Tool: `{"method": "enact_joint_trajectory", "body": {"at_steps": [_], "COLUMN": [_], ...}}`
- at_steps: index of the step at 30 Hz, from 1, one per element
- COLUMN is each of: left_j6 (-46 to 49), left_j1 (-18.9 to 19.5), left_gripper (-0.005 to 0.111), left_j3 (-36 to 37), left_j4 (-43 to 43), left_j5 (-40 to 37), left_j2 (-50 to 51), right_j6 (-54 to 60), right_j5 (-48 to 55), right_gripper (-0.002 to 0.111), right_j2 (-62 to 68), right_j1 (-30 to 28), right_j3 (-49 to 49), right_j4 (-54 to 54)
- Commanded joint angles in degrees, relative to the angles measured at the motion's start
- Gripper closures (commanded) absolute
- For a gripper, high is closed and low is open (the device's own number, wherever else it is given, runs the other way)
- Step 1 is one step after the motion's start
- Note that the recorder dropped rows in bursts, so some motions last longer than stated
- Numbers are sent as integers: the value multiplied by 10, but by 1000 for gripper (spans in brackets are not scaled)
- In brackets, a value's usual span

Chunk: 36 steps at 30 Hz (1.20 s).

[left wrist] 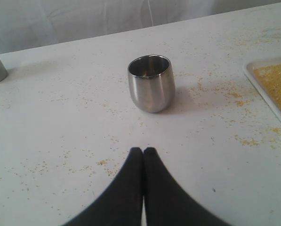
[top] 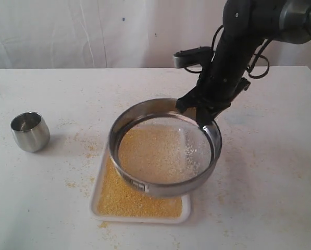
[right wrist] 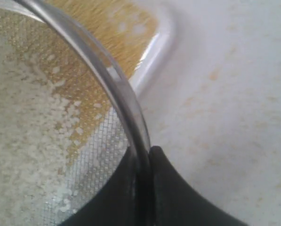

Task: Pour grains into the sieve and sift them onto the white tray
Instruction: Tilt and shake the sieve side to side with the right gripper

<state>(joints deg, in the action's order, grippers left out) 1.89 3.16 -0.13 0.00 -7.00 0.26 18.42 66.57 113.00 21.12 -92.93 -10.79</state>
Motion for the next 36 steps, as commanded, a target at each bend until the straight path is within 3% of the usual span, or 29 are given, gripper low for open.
{"method": "enact_joint_trajectory", "body": {"at_steps": [1, 3, 5, 9, 11, 14, 16, 20, 22, 24, 27, 28, 30, 31, 32, 34, 35, 36], "left_j6": [-4, -4, -4, -4, -4, -4, -4, -4, -4, -4, -4, -4, -4, -4, -4, -4, -4, -4], "left_j1": [1, 1, 1, 1, 1, 1, 1, 1, 1, 1, 1, 1, 1, 1, 1, 1, 1, 1], "left_gripper": [107, 107, 107, 107, 107, 107, 107, 107, 107, 107, 107, 107, 107, 107, 107, 107, 107, 107], "left_j3": [1, 1, 1, 1, 1, 1, 1, 1, 1, 1, 1, 1, 1, 1, 1, 1, 1, 1], "left_j4": [0, 0, 0, 0, 0, 0, 0, 0, 0, 0, 0, 0, 0, 0, 0, 0, 0, 0], "left_j5": [0, 0, 0, 0, 0, 0, 0, 0, 0, 0, 0, 0, 0, 0, 0, 0, 0, 0], "left_j2": [-3, -3, -3, -3, -3, -3, -3, -3, -3, -3, -3, -3, -3, -3, -3, -3, -3, -3], "right_j6": [58, -83, -152, 118, 141, -65, -154, 66, 135, 111, -133, -161, -54, 62, 103, 98, -23, -81], "right_j5": [1, -72, -51, 34, 34, -86, -83, 34, 34, 26, -39, -32, 9, 34, 34, 27, -28, -32], "right_gripper": [108, 108, 108, 108, 108, 108, 108, 108, 108, 108, 108, 108, 108, 108, 108, 108, 108, 108], "right_j2": [-6, -6, -6, -4, -3, -6, -8, -5, -1, -1, -3, -3, -3, -1, 1, 1, 1, 1], "right_j1": [6, 6, 6, 7, 7, 6, 6, 8, 8, 8, 11, 12, 12, 12, 12, 12, 14, 17], "right_j3": [3, 1, -1, 5, 3, 2, 2, 3, 3, 3, 3, 3, 3, 3, 3, 3, 3, 3], "right_j4": [-23, 90, 98, -154, -166, -3, 46, -130, -192, -110, 89, 108, 26, -117, -160, -109, 30, 84]}}
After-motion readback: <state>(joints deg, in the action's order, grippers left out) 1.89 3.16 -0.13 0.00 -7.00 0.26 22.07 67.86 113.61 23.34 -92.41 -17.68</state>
